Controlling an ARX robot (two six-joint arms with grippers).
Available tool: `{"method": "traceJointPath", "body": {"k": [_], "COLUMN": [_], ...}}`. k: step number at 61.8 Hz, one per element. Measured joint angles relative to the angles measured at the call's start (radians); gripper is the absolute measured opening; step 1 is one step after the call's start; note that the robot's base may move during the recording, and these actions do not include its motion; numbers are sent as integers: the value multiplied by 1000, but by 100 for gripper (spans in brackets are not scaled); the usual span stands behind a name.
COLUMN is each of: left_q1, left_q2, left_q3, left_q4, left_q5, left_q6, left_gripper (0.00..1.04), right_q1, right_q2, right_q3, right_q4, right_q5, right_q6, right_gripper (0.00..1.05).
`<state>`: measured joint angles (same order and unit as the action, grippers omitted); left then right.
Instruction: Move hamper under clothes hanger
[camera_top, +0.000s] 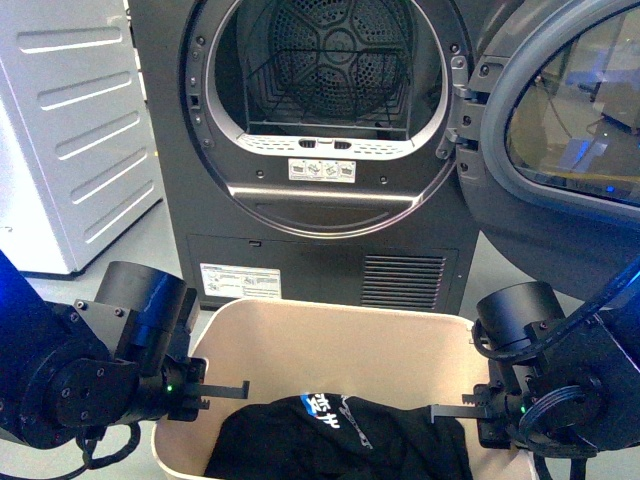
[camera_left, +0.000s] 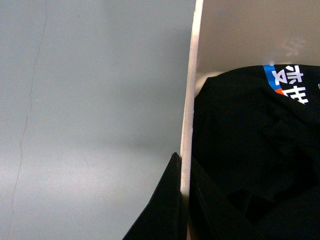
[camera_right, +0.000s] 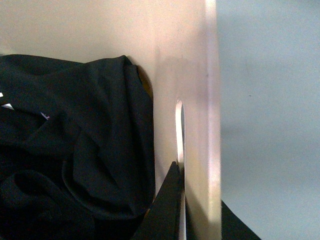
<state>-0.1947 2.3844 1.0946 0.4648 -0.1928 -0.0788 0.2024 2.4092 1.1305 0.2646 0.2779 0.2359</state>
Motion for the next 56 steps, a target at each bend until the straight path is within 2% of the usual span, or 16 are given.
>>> {"method": "traceJointPath", "body": {"k": [31,56], "left_q1": [12,26], "left_q2": [-87,-124], "left_q3": [-10,-14], "left_q4": [-54,-62], "left_q5": [11,2], "left_q6": [-9,-9], "left_gripper": [4,4], "right_q1": [15,34], "right_q2": [-60,-74], "right_q3": [37,27], "right_q4": [-57,-23], "right_q5": [2,-8], "right_q6": [-1,4], "right_gripper": [3,3]}}
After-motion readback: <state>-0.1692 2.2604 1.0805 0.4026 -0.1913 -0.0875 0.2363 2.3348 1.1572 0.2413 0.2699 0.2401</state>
